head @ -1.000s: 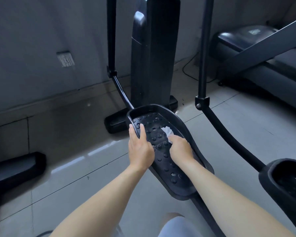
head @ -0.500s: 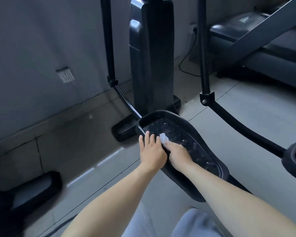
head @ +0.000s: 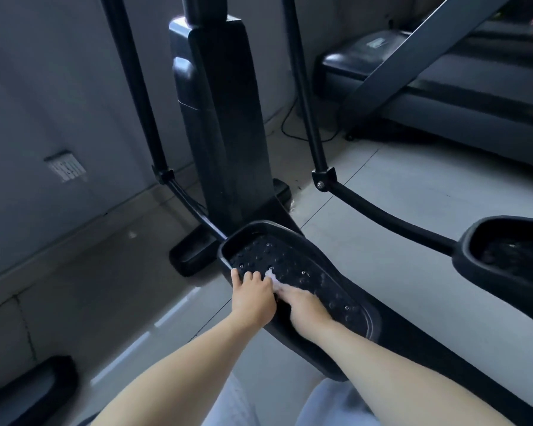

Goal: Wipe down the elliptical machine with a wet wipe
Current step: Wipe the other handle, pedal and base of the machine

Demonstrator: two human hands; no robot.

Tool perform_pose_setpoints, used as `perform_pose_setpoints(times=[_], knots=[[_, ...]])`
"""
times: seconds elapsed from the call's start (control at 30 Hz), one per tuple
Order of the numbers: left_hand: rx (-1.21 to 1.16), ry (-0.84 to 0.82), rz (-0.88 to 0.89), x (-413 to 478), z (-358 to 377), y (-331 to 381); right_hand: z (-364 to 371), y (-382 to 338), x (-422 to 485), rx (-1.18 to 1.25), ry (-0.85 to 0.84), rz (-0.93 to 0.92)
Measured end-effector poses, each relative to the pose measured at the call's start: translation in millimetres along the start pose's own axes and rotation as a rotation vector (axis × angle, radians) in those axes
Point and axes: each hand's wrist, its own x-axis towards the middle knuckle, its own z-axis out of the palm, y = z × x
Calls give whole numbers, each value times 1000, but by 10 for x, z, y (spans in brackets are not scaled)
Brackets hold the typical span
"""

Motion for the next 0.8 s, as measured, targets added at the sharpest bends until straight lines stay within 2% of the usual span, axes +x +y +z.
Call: perform_pose_setpoints(times=[0.07, 0.2, 0.23, 0.33, 0.43, 0.6, 0.7, 0.8], knots=[[-21, 7, 15, 29, 76, -36, 73, -24, -51, -37, -61, -39], [-84, 25, 36, 62, 223, -55, 24, 346, -92, 101, 21, 269], [-87, 21, 43, 63, 249, -37, 3, 427, -108, 130, 22, 297], [-93, 32, 54, 30, 368, 44, 18, 503, -183, 123, 11, 285], [-91, 60, 48, -12, 540, 106, 125, 510, -255, 8, 36, 251], [-87, 127, 74, -57, 786, 235, 257, 524, -379, 9, -17, 69], [-105, 123, 76, -109, 802, 305, 196, 633, -380, -9, -13, 84], [-94, 77, 76, -167, 769, 370, 81, 963, -321, -86, 30, 236]])
